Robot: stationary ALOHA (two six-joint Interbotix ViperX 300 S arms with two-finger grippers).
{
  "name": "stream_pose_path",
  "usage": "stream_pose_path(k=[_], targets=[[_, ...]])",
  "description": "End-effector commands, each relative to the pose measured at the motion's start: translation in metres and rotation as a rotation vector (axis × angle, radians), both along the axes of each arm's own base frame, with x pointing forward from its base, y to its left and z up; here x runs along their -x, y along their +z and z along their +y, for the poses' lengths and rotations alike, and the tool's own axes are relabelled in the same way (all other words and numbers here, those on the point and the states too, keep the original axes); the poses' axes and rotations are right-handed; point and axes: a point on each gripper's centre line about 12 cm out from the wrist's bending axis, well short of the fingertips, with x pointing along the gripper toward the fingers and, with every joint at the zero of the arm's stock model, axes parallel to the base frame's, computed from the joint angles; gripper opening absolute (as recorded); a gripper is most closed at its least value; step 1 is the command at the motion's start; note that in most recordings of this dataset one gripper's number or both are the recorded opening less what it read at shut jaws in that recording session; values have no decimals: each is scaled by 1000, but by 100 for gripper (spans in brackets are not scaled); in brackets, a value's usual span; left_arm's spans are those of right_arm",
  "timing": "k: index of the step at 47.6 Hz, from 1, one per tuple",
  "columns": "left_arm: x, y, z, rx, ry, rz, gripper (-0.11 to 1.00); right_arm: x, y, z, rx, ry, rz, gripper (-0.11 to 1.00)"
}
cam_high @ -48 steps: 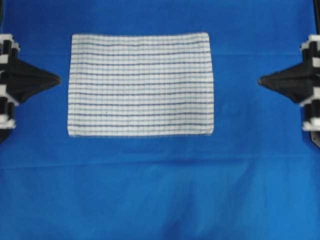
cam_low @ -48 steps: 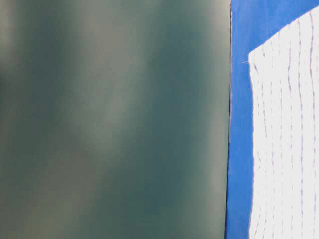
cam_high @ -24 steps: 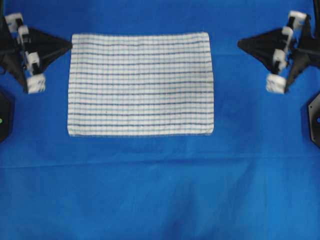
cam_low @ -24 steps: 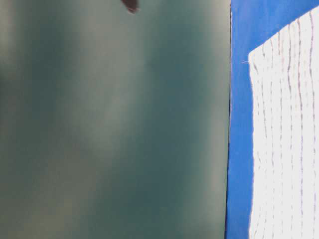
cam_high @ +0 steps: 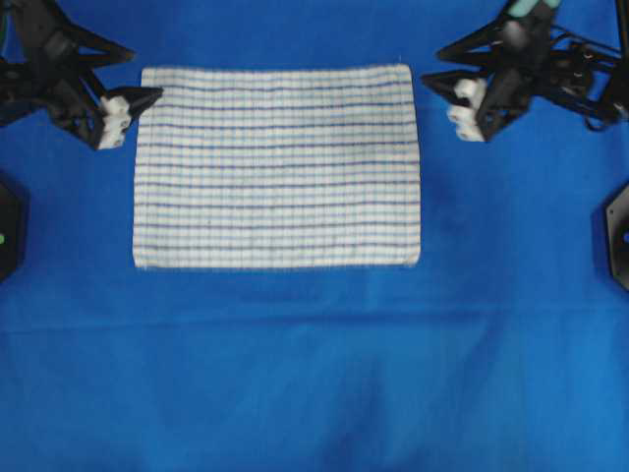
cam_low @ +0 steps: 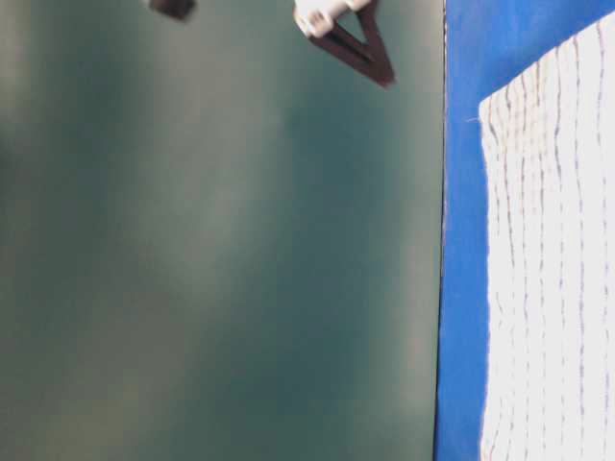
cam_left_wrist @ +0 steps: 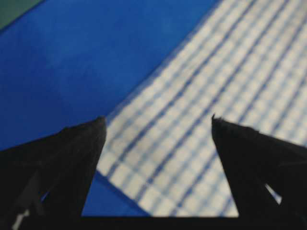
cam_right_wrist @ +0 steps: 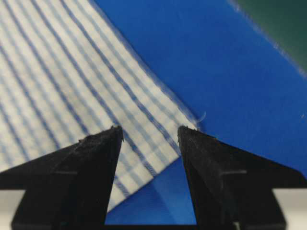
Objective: Fold the blue towel.
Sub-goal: 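Move both grippers to the towel's far corners and grasp them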
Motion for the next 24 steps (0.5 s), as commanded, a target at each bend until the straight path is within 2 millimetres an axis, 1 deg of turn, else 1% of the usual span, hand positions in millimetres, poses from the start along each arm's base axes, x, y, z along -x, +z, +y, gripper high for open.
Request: stream_pose_path(k=[1, 10, 18, 24], targets=[[-5, -2, 14, -3, 33, -2, 91, -12, -3, -14, 2, -16, 5, 56], [-5, -30, 35, 52, 88, 70, 91, -19, -27, -35, -22, -47, 57, 56], [-6, -49, 45, 77, 104, 112, 91, -22, -51, -48, -42, -64, 101, 56], [-3, -60, 50, 95, 125, 131, 90, -24, -63, -56, -50, -75, 111, 56]])
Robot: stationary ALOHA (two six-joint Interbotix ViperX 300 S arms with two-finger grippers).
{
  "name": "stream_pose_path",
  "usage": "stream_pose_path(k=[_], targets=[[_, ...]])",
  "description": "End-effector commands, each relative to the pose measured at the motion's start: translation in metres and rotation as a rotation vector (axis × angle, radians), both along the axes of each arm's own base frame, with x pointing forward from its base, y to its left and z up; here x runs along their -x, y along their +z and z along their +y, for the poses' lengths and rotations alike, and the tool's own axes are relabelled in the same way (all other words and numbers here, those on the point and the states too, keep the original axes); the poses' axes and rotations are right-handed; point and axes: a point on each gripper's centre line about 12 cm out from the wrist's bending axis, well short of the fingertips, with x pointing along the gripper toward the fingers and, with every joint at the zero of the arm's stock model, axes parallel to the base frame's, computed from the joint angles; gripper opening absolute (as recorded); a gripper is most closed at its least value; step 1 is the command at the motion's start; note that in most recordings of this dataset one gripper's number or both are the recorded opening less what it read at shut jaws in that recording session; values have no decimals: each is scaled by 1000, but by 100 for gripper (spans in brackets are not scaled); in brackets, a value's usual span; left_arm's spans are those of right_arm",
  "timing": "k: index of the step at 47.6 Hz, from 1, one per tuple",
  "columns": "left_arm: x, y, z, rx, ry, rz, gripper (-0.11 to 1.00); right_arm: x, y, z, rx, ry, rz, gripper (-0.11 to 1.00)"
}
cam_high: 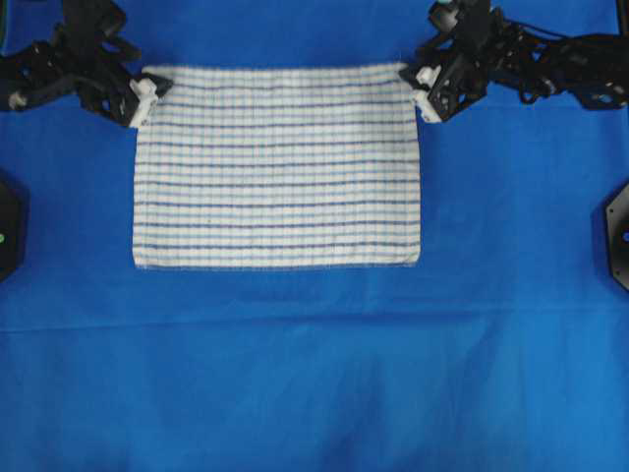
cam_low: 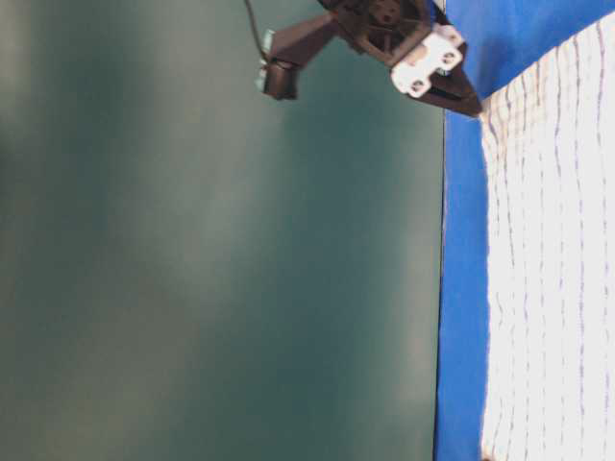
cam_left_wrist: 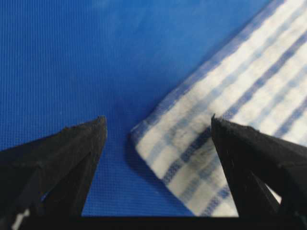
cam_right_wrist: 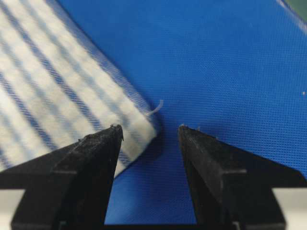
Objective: Fold the blue towel.
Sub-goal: 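Move both grippers to the towel's far corners and grasp them, then lift the far corners and fold them toward the near edge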
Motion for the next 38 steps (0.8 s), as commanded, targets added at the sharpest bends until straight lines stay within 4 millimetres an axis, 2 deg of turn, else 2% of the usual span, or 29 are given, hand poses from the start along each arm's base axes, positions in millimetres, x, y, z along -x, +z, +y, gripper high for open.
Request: stream_pose_path(k=[1, 9, 12, 16, 22, 24, 27, 38], targets=[[-1, 1, 8, -16, 16, -14, 90, -7, 6, -8, 28, -1, -32, 56], [1, -4, 9, -7, 22, -4, 88, -5, 2, -11, 25, -10, -27, 55], [1, -4, 8, -1, 21, 1, 83, -5, 2, -11, 25, -10, -27, 53], [1, -6, 5, 3, 12, 10, 63, -5, 1, -9, 24, -5, -21, 41], [-2, -7, 0, 6, -16, 22, 26, -7, 1, -6, 24, 8, -20, 5], [-3, -7, -2, 7, -24, 23, 16, -9, 2, -5, 27, 14, -24, 1], [-5, -7, -4, 9, -34, 25, 4, -9, 2, -4, 28, 15, -27, 1], [-8, -3, -5, 2, -39, 13, 3, -10, 6, -5, 32, 14, -32, 1]])
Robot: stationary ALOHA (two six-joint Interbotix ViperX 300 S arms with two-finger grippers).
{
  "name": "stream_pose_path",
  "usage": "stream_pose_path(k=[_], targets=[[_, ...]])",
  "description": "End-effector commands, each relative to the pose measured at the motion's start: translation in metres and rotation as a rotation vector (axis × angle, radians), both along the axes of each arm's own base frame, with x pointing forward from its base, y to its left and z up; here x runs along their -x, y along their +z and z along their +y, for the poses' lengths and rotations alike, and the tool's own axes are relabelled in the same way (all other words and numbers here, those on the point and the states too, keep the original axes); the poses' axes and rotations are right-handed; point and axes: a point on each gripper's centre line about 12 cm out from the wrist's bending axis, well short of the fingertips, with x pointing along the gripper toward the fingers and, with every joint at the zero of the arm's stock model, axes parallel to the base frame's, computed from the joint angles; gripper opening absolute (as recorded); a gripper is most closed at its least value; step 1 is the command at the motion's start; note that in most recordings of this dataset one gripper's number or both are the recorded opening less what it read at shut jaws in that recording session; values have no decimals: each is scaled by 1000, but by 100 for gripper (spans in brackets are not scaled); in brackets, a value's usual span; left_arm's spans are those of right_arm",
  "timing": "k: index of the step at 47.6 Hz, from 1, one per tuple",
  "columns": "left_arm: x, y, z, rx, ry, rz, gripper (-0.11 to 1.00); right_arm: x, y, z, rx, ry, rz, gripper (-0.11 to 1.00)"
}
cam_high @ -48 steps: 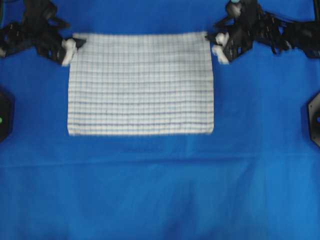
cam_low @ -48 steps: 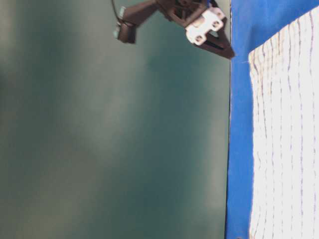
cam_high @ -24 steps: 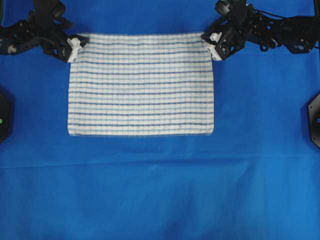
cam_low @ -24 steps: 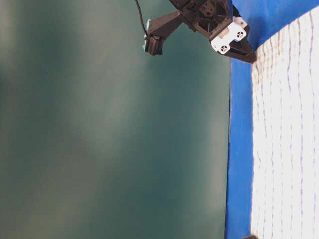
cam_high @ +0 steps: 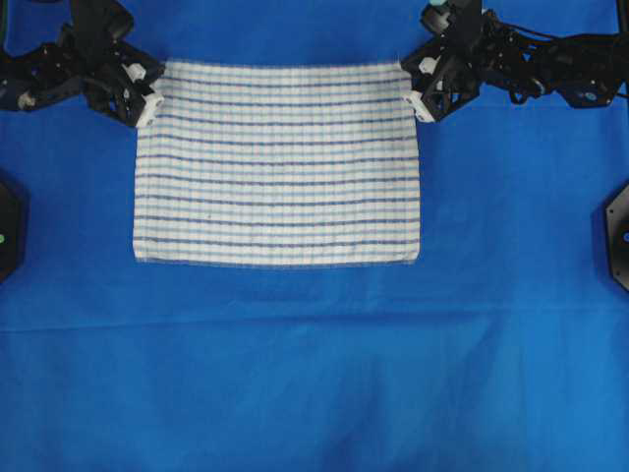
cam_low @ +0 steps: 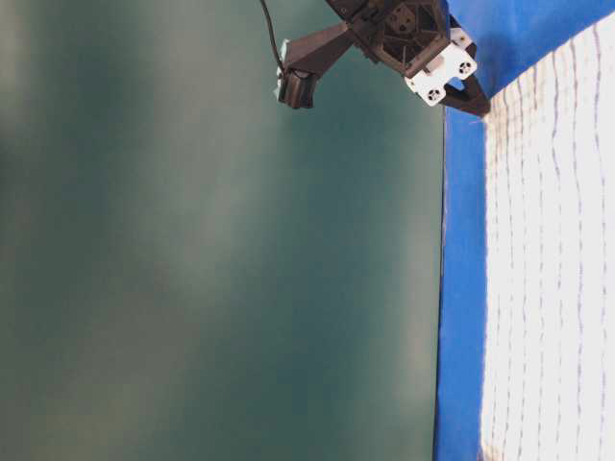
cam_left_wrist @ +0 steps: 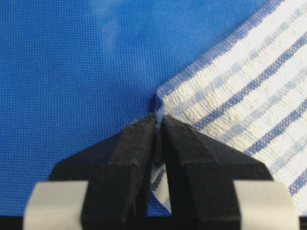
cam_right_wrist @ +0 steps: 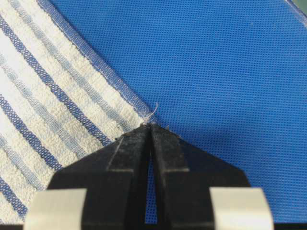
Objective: Fold the blue towel.
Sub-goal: 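Lift the far corners and fold them toward the near edge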
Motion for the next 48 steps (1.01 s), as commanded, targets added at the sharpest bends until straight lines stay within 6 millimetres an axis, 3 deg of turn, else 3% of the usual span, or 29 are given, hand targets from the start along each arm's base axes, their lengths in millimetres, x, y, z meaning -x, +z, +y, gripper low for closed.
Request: stream_pose_path(k=[1, 17, 33, 48], targets=[[-3, 5, -3, -5, -17, -3, 3, -6, 14, -2, 27, 6, -36, 1], [-7, 42, 1, -75, -24, -71, 3, -4, 44, -1, 71, 3, -98, 1], [-5, 42, -8, -64, -43, -60, 3, -3, 45, 0, 68, 3, -98, 1], [-13, 42, -42, -26, -144, -42, 3, 3, 55, 41, 49, 65, -124, 1]])
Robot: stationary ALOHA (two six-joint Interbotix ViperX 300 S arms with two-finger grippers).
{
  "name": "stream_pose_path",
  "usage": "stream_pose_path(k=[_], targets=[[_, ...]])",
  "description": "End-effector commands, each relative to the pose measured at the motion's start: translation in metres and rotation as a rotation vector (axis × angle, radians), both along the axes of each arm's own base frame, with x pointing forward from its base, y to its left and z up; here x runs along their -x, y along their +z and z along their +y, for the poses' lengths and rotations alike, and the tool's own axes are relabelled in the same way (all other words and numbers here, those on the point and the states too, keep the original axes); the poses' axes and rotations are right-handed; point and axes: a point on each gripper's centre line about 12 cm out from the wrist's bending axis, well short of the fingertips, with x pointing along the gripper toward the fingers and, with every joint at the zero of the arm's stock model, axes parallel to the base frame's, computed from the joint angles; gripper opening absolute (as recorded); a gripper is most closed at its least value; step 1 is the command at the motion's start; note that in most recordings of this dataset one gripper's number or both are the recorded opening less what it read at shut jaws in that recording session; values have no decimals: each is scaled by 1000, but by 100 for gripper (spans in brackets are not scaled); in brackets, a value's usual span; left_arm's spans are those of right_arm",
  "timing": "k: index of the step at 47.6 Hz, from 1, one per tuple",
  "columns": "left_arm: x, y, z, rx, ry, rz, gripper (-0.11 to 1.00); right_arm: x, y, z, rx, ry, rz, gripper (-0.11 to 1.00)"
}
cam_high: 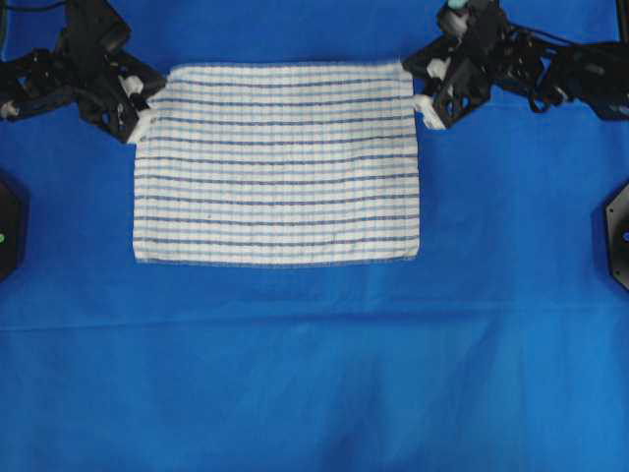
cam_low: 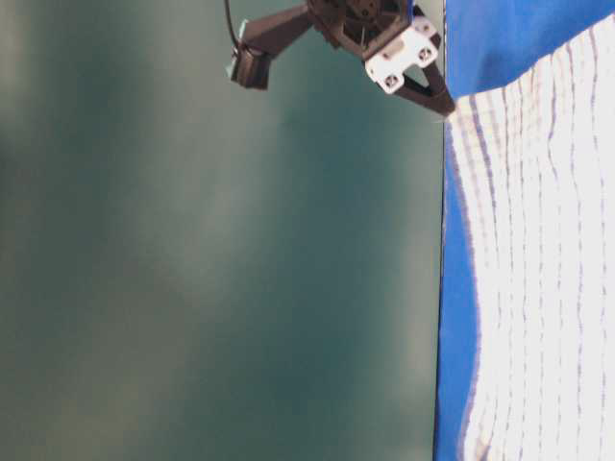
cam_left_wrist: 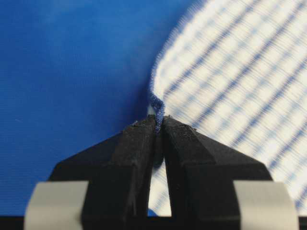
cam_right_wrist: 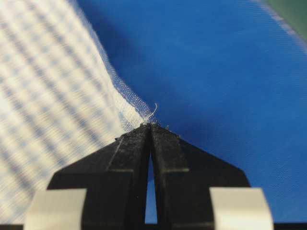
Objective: Fold the blue towel.
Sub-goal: 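Lift the far corners and fold them toward the near edge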
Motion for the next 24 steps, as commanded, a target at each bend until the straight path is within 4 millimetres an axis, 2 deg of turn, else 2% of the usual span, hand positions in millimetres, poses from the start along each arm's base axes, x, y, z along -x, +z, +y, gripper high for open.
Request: stream_pose_path(k=[1, 15, 24], targets=[[-5, 8, -12, -13, -46, -19, 3, 0, 17, 10, 19, 17, -48, 1], [-9, 27, -60, 0, -190, -64, 3, 5, 34, 62, 4, 126, -100, 1], [-7, 41, -94, 37, -276, -103, 3, 7, 39, 104, -52, 226, -88, 1]])
